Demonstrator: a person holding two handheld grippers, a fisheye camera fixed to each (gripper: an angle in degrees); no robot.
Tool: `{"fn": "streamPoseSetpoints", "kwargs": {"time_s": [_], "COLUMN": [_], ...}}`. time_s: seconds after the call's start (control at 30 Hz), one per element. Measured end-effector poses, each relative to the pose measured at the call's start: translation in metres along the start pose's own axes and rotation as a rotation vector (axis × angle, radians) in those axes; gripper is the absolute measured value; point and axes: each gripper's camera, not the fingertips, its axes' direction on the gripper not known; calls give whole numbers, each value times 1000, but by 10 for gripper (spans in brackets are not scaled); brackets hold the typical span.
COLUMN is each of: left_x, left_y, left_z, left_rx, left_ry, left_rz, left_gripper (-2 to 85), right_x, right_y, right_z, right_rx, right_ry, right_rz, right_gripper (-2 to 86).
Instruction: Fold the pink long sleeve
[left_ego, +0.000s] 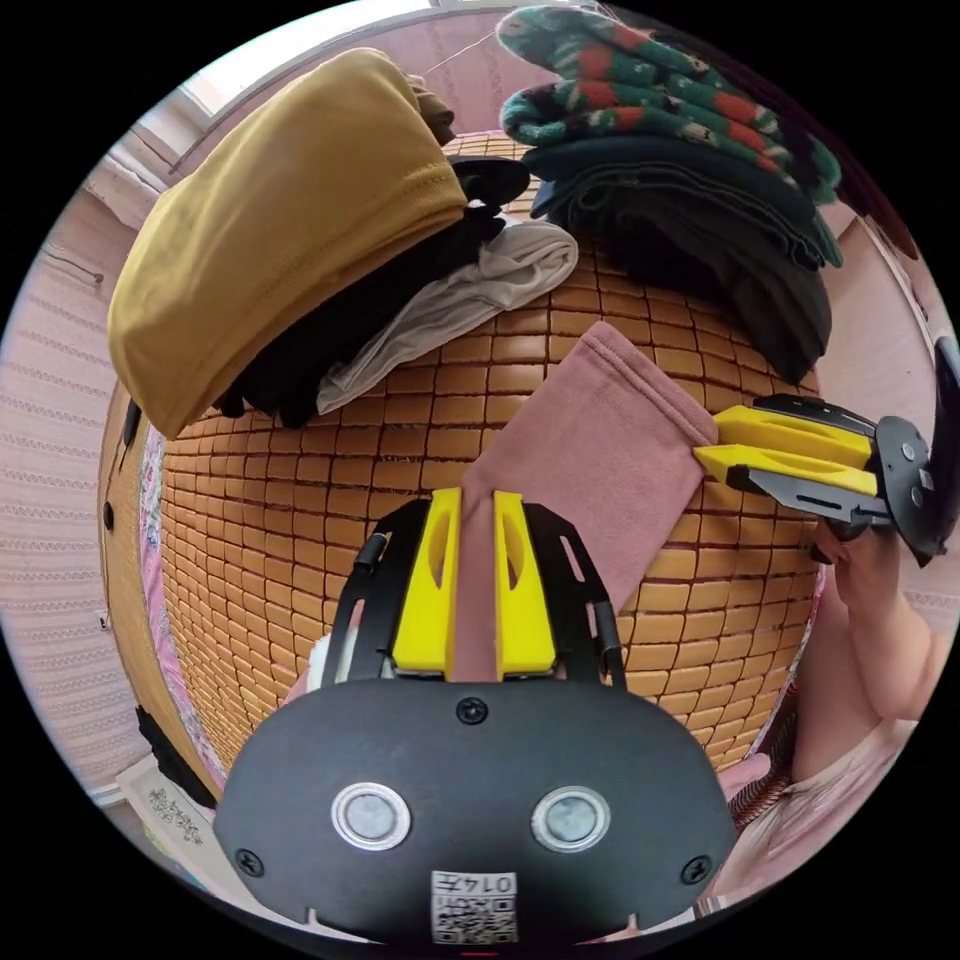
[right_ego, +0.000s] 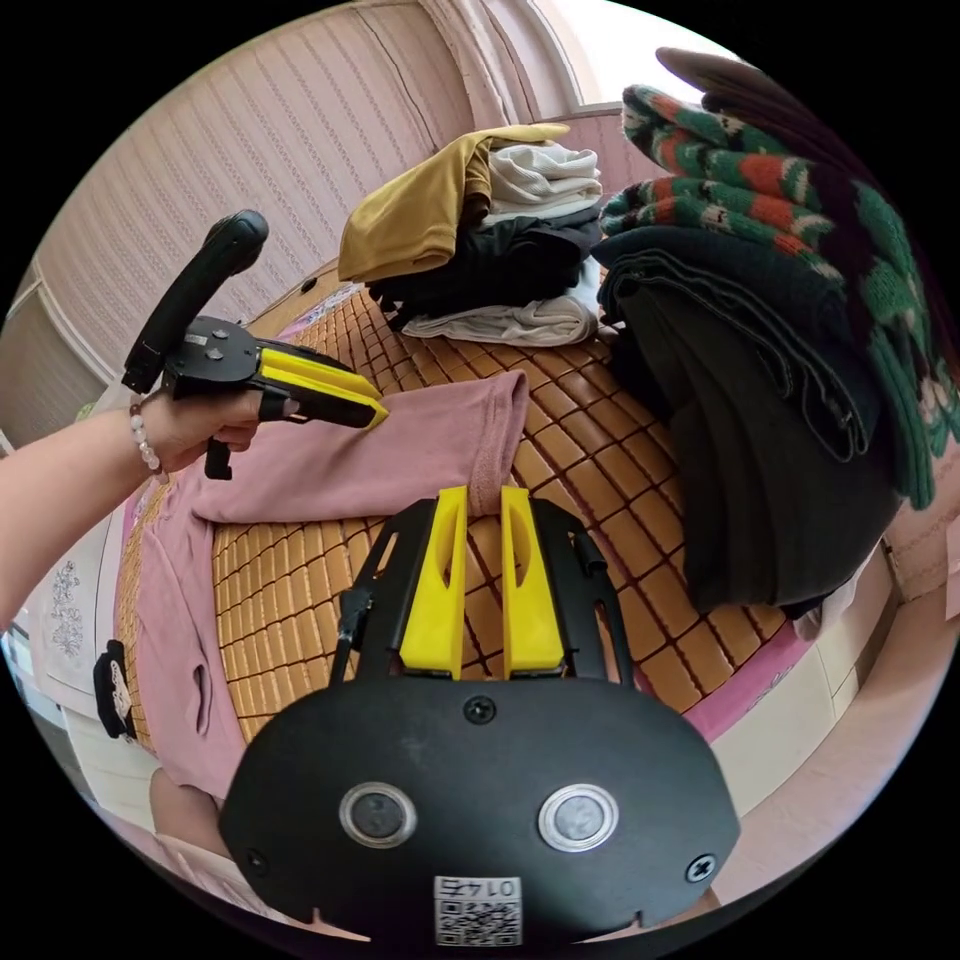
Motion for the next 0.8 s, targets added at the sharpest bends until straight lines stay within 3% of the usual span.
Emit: {"fn": "streamPoseSetpoints", "kwargs": {"time_s": [0.2,0.6,0.8], "left_x": [20,23,5], "left_y": [-4,3,28], "left_z": [3,-15,-67], "left_rx": [-8,7,79], "left_ry": [-57,-80,-92], "left_rz": [30,29,-52], "left_gripper": [-1,-10,-10], "right_x": [-3,4,-8], "right_y": [-1,10,32], "right_z": [0,4,-24], "right_rx": [1,14,200], "right_ry": [40,22,-77], "right_rz": [-24,-22,-110], "right_gripper": [56,21,13]}}
